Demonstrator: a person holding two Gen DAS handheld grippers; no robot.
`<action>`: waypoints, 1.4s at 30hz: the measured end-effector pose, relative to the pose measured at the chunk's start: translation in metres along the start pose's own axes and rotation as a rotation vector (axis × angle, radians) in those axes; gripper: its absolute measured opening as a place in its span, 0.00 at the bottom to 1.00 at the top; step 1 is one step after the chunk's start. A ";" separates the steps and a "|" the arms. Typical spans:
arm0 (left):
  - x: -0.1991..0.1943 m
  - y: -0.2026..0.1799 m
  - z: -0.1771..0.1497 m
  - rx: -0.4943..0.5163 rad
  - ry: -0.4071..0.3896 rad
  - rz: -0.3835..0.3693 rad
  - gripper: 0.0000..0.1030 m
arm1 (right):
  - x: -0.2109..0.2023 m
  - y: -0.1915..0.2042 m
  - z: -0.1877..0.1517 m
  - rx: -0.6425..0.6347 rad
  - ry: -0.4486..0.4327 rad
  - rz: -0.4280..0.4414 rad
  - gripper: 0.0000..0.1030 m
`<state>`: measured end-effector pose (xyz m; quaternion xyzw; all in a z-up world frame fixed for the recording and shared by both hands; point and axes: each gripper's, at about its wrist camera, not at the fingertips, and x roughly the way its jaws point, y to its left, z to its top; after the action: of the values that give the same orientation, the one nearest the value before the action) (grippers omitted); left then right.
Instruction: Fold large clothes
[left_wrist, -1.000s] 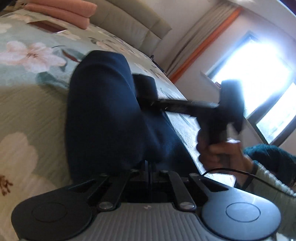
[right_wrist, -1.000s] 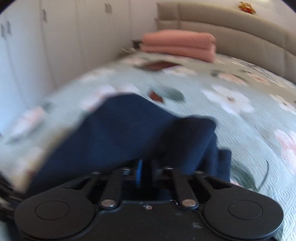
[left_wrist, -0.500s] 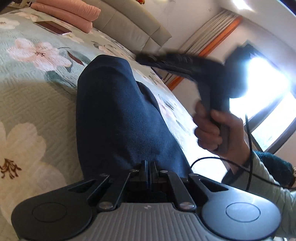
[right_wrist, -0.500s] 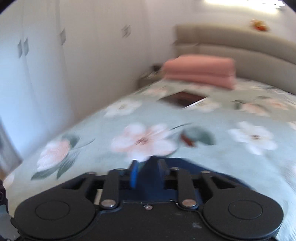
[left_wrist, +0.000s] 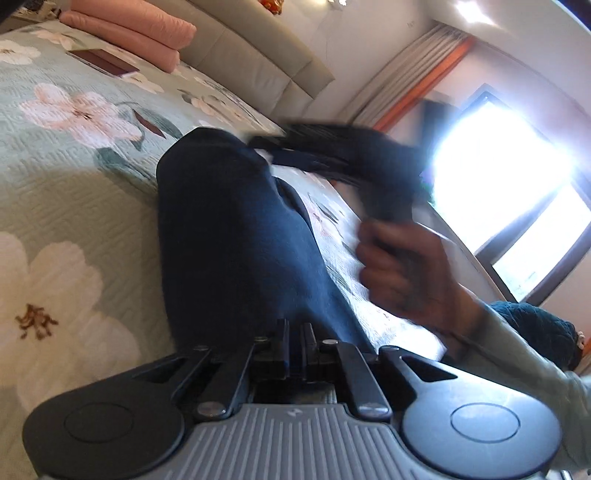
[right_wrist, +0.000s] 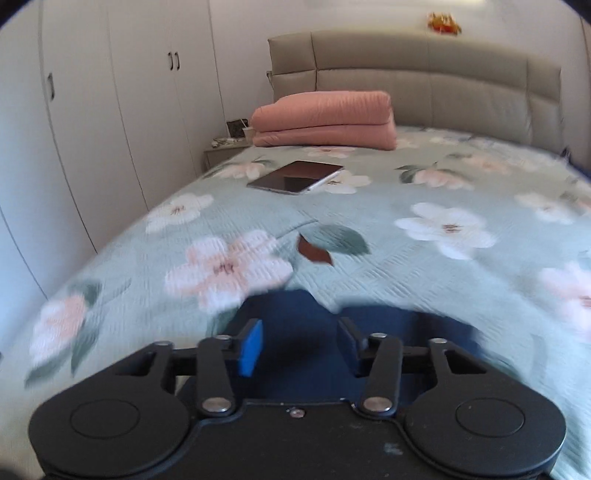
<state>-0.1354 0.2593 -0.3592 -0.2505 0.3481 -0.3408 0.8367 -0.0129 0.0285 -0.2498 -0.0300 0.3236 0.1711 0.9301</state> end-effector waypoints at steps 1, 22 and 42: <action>-0.002 -0.001 -0.001 -0.003 -0.006 0.016 0.08 | -0.017 0.003 -0.012 -0.012 0.017 -0.032 0.46; -0.120 -0.154 -0.018 0.258 -0.129 0.408 0.90 | -0.242 0.065 -0.098 0.304 0.074 -0.229 0.75; -0.140 -0.227 0.007 0.293 -0.198 0.846 1.00 | -0.256 0.105 -0.065 0.257 0.128 -0.382 0.91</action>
<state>-0.2934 0.2197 -0.1481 0.0033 0.2861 0.0108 0.9581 -0.2743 0.0397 -0.1384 0.0172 0.3896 -0.0526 0.9193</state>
